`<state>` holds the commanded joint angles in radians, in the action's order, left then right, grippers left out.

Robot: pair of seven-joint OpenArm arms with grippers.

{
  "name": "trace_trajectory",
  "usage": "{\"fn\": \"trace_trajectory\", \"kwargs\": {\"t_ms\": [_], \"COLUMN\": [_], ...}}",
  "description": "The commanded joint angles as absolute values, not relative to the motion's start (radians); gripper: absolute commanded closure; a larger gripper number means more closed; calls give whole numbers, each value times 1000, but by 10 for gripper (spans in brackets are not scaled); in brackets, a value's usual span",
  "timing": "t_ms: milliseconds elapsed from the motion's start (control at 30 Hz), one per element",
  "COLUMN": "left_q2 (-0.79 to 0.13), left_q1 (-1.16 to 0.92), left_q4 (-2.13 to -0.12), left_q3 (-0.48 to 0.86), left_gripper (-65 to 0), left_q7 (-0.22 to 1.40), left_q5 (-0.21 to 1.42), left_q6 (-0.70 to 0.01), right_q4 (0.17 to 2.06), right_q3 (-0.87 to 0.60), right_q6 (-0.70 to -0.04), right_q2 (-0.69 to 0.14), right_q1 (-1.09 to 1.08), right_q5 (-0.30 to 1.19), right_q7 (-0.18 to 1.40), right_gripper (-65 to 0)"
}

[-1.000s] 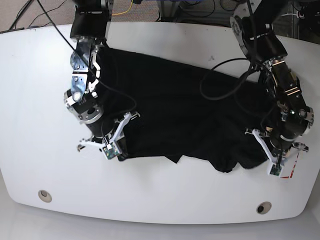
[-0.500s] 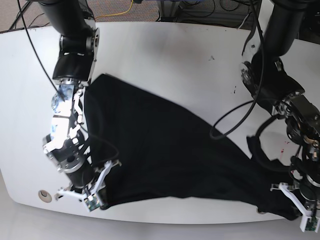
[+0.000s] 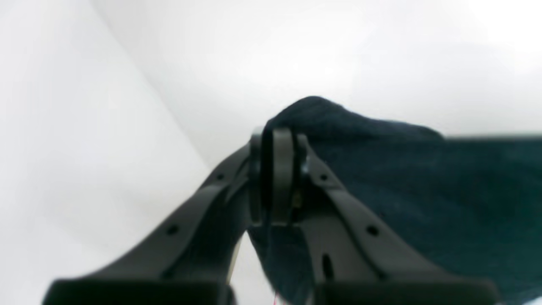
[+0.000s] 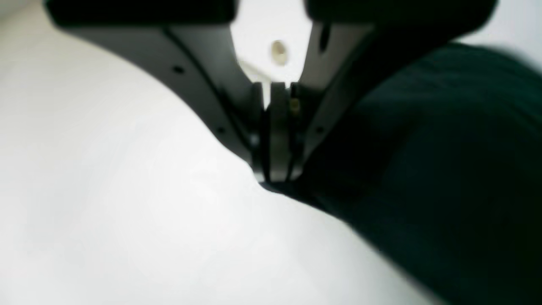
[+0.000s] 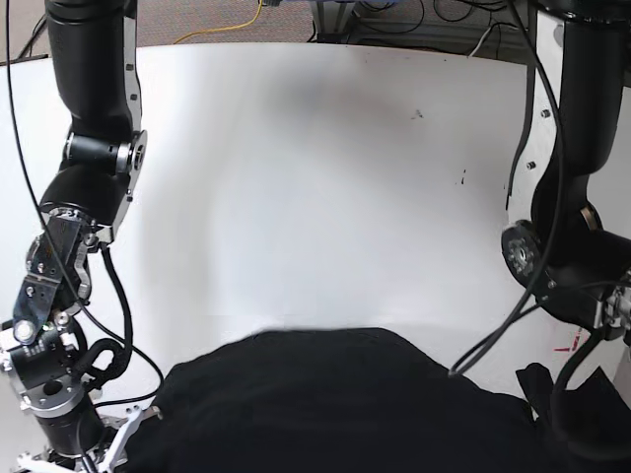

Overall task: Layout the t-shirt on the table in an organized manner, then fold the t-shirt properly
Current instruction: 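Lift the t-shirt with both grippers and shake it out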

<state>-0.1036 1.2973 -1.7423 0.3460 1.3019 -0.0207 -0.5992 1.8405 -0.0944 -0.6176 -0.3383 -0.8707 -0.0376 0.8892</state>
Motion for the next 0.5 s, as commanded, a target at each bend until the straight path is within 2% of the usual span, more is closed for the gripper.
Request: {"fn": "trace_trajectory", "kwargs": {"t_ms": [267, 500], "left_q2": [-101, -101], "left_q1": [1268, 1096], "left_q4": [-1727, -1771], "left_q3": [348, 348], "left_gripper": [0, 0], "left_q7": [1303, 1302], "left_q5": [-18, -16], "left_q6": [-604, -605], "right_q4": [1954, 2026], "right_q3": [-154, -165], "right_q6": [-619, -619], "right_q2": [-341, -331], "right_q1": [-779, -529], "right_q5": [-36, -33], "right_q7": [944, 941], "right_gripper": [0, 0]}}
